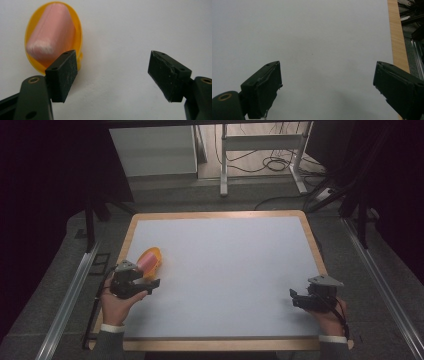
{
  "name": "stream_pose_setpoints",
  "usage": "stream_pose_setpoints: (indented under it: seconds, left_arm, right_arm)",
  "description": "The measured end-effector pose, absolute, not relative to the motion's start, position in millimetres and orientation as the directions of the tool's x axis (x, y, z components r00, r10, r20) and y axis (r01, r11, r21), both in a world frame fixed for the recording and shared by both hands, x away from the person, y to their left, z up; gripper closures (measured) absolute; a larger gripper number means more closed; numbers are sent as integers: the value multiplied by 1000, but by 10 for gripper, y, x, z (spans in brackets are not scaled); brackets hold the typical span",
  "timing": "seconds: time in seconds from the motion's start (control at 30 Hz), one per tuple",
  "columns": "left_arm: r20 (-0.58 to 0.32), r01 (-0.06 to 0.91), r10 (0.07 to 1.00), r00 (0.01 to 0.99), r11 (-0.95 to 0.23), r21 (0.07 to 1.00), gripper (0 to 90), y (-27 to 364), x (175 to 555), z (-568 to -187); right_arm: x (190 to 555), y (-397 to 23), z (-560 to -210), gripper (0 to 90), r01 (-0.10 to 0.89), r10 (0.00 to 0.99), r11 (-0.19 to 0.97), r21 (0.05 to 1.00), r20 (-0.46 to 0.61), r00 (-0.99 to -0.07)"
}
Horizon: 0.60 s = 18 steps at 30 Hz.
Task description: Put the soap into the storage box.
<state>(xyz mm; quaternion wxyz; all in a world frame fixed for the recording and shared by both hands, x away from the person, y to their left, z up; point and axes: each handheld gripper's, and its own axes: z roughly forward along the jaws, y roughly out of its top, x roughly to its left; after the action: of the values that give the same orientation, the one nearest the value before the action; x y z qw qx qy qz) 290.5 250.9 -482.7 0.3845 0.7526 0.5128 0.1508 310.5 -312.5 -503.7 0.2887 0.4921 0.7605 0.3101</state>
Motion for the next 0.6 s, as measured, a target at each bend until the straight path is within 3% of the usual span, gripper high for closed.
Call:
stream_pose_setpoints:
  seconds: [0.6]
  left_arm:
    - [-184,645,882,435,-162,747,233,2590,2722,-4962]
  right_arm:
    - [3097,-3121,-5031,79,563,926,327,759,-140,-350]
